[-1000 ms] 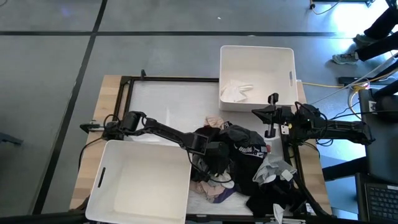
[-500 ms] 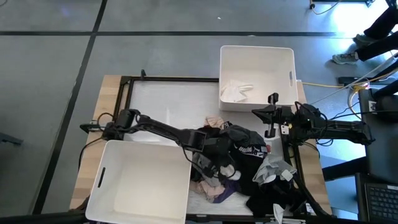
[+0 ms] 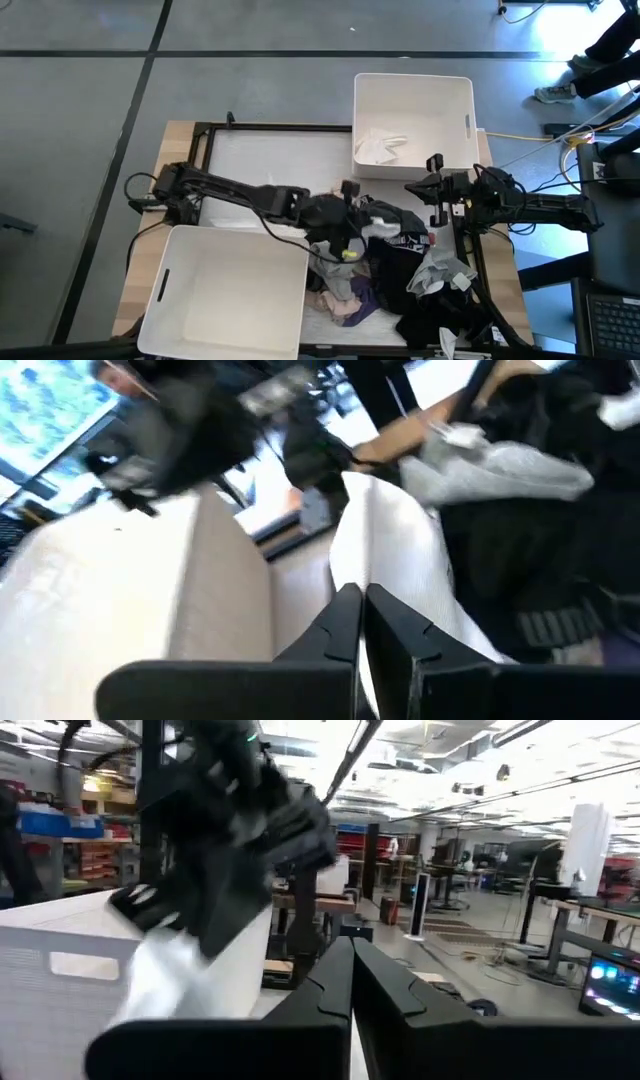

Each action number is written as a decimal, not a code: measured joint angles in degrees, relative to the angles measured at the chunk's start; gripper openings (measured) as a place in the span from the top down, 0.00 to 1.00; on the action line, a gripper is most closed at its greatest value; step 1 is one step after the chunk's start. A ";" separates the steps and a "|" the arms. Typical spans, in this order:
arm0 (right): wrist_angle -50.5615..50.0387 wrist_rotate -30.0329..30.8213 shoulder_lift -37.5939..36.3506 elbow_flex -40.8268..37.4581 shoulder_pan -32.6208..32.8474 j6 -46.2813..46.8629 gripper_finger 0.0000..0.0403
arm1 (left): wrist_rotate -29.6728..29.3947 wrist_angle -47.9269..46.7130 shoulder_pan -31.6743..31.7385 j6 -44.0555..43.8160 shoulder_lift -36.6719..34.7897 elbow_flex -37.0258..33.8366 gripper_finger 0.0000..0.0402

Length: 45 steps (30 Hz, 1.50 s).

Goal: Sort clothes
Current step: Put the white sock into the top white laundry bin

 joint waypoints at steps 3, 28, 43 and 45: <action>-1.18 -0.30 0.62 0.00 0.00 -0.08 0.91 | -0.15 0.52 0.87 -0.07 -1.76 0.02 0.99; 15.95 -10.10 23.13 0.02 0.00 -3.54 0.41 | -0.28 9.27 2.60 2.39 -3.32 0.00 0.99; 32.85 -16.80 33.50 0.02 0.07 0.26 0.41 | -0.28 10.28 3.39 2.45 -3.28 0.00 0.99; 34.10 -16.89 34.42 0.02 0.07 0.37 0.41 | -0.28 10.32 3.65 2.47 -3.28 0.00 0.99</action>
